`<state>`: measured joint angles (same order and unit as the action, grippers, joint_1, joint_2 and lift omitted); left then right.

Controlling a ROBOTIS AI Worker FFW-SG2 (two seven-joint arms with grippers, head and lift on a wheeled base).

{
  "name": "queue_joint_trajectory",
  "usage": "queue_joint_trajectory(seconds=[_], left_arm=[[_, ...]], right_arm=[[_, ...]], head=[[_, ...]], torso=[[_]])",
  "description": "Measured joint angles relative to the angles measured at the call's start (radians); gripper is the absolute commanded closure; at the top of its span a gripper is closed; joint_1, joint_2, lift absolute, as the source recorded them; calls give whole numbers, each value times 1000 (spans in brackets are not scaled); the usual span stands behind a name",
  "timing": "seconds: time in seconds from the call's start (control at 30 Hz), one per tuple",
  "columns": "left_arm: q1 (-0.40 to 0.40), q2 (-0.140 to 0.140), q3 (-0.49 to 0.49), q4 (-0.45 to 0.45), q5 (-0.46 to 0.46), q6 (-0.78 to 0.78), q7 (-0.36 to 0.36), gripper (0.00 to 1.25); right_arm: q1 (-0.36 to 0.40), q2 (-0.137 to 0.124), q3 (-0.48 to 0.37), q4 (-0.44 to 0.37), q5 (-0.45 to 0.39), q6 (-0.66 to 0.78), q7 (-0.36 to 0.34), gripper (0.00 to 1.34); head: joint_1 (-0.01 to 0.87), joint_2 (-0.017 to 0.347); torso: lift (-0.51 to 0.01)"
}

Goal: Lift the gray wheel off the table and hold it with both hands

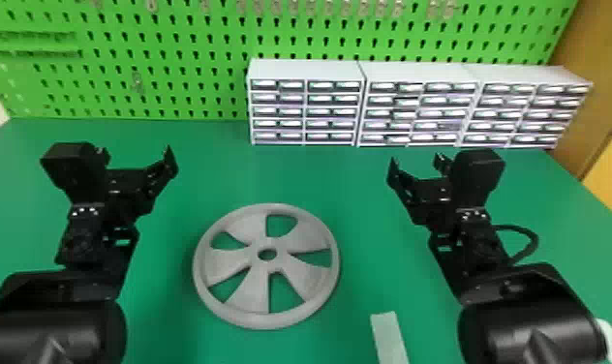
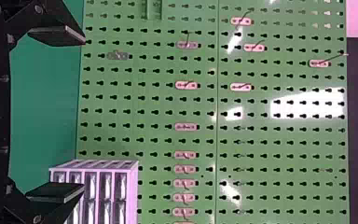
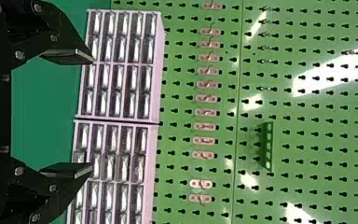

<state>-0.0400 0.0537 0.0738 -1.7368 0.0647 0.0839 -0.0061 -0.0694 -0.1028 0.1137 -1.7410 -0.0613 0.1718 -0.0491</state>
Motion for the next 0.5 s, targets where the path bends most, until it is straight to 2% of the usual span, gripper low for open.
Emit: queue_joint_trajectory(seconds=[0.27, 0.5], left_arm=[[0, 0, -1, 0, 1, 0, 0, 176], [0, 0, 0, 0, 1, 0, 0, 176]], right_arm=[[-10, 3, 15, 0, -9, 29, -6, 452], [-40, 10, 33, -13, -68, 148, -60, 452]], head=[[711, 15], [711, 15]], torso=[[-98], [-98]])
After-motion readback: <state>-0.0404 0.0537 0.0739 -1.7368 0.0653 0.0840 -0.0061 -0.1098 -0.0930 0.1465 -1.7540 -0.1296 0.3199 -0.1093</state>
